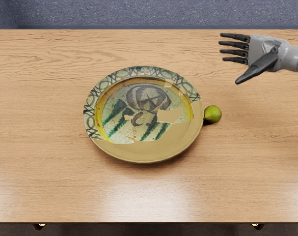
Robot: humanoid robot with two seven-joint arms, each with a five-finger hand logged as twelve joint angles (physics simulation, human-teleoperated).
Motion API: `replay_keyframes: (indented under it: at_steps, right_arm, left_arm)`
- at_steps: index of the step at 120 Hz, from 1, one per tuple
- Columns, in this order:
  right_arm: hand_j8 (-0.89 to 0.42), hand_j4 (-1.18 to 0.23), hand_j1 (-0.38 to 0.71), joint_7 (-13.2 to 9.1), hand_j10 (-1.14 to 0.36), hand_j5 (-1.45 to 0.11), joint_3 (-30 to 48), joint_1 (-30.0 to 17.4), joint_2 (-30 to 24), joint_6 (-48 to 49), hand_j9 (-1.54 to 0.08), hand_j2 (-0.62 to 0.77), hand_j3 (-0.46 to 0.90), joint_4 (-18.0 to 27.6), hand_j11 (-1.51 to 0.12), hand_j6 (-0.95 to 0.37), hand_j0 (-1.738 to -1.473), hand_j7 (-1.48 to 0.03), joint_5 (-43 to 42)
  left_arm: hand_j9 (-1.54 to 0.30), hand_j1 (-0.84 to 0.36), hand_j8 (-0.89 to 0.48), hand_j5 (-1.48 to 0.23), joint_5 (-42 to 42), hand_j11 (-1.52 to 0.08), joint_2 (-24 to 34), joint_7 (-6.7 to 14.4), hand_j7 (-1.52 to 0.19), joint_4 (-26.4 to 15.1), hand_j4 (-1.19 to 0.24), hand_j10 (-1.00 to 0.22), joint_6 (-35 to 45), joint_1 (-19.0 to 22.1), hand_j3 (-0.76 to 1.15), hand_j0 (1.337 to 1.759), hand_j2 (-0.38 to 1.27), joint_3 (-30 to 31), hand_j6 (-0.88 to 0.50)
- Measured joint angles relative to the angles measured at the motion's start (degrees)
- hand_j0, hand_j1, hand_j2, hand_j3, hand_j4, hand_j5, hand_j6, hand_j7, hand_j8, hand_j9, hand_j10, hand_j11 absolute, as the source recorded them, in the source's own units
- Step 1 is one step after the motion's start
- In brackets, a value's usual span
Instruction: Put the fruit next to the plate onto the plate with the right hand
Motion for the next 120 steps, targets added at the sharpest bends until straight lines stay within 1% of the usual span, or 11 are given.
replay_keyframes:
  at_steps: [17,29,34,55,62,68,75,87,97,103,120]
  right_arm:
    - [-0.03,-0.03,-0.31,1.8,-0.03,-0.04,6.6,-2.9,2.6,0.0,-0.04,-0.01,0.0,-1.1,-0.04,-0.03,-1.658,-0.04,-10.4]
    - [-0.03,-0.03,-0.31,5.9,-0.03,-0.04,8.2,-3.6,3.5,0.0,-0.04,-0.01,0.0,-1.7,-0.04,-0.03,-1.658,-0.04,-17.1]
    - [-0.03,-0.03,-0.31,8.3,-0.03,-0.05,8.6,-3.7,3.7,0.0,-0.05,-0.01,0.0,-1.8,-0.05,-0.03,-1.658,-0.05,-20.0]
    - [-0.04,-0.04,-0.31,21.1,-0.04,-0.05,8.6,-4.4,4.0,0.0,-0.05,-0.01,0.0,-1.2,-0.05,-0.04,-1.658,-0.05,-32.3]
    - [-0.04,-0.04,-0.31,24.6,-0.04,-0.05,8.5,-5.1,3.9,0.0,-0.05,-0.01,0.0,-0.5,-0.05,-0.04,-1.658,-0.05,-35.1]
    - [-0.04,-0.04,-0.31,26.8,-0.04,-0.05,8.5,-5.8,3.8,0.0,-0.05,-0.01,0.0,-0.1,-0.05,-0.04,-1.658,-0.05,-36.9]
    - [-0.04,-0.04,-0.31,28.5,-0.04,-0.05,8.4,-6.6,3.7,0.0,-0.05,-0.01,0.0,0.5,-0.05,-0.04,-1.658,-0.05,-38.3]
    - [-0.04,-0.04,-0.3,30.3,-0.04,-0.05,8.3,-8.0,3.6,0.0,-0.05,-0.01,0.0,1.3,-0.05,-0.04,-1.658,-0.05,-40.6]
    - [-0.04,-0.04,-0.3,33.9,-0.04,-0.05,8.2,-9.6,3.3,0.0,-0.05,-0.01,0.0,1.3,-0.05,-0.04,-1.658,-0.05,-41.6]
    - [-0.04,-0.04,-0.3,35.4,-0.04,-0.05,8.2,-10.6,3.2,0.0,-0.05,-0.01,0.0,1.3,-0.05,-0.05,-1.658,-0.05,-41.9]
    - [-0.05,-0.05,-0.3,37.3,-0.04,-0.06,7.6,-13.2,3.3,0.0,-0.06,-0.01,0.0,1.3,-0.06,-0.05,-1.658,-0.06,-42.4]
  left_arm:
    - [0.0,0.35,0.0,0.0,0.0,0.0,0.0,0.0,0.0,0.0,0.0,0.0,0.0,0.0,0.0,1.658,0.0,0.0,0.0]
    - [0.0,0.35,0.0,0.0,0.0,0.0,0.0,0.0,0.0,0.0,0.0,0.0,0.0,0.0,0.0,1.658,0.0,0.0,0.0]
    - [0.0,0.35,0.0,0.0,0.0,0.0,0.0,0.0,0.0,0.0,0.0,0.0,0.0,0.0,0.0,1.658,0.0,0.0,0.0]
    - [0.0,0.35,0.0,0.0,0.0,0.0,0.0,0.0,0.0,0.0,0.0,0.0,0.0,0.0,0.0,1.658,0.0,0.0,0.0]
    - [0.0,0.35,0.0,0.0,0.0,0.0,0.0,0.0,0.0,0.0,0.0,0.0,0.0,0.0,0.0,1.658,0.0,0.0,0.0]
    - [0.0,0.35,0.0,0.0,0.0,0.0,0.0,0.0,0.0,0.0,0.0,0.0,0.0,0.0,0.0,1.658,0.0,0.0,0.0]
    - [0.0,0.35,0.0,0.0,0.0,0.0,0.0,0.0,0.0,0.0,0.0,0.0,0.0,0.0,0.0,1.658,0.0,0.0,0.0]
    - [0.0,0.35,0.0,0.0,0.0,0.0,0.0,0.0,0.0,0.0,0.0,0.0,0.0,0.0,0.0,1.658,0.0,0.0,0.0]
    - [0.0,0.35,0.0,0.0,0.0,0.0,0.0,0.0,0.0,0.0,0.0,0.0,0.0,0.0,0.0,1.658,0.0,0.0,0.0]
    - [0.0,0.35,0.0,0.0,0.0,0.0,0.0,0.0,0.0,0.0,0.0,0.0,0.0,0.0,0.0,1.658,0.0,0.0,0.0]
    - [0.0,0.35,0.0,0.0,0.0,0.0,0.0,0.0,0.0,0.0,0.0,0.0,0.0,0.0,0.0,1.658,0.0,0.0,0.0]
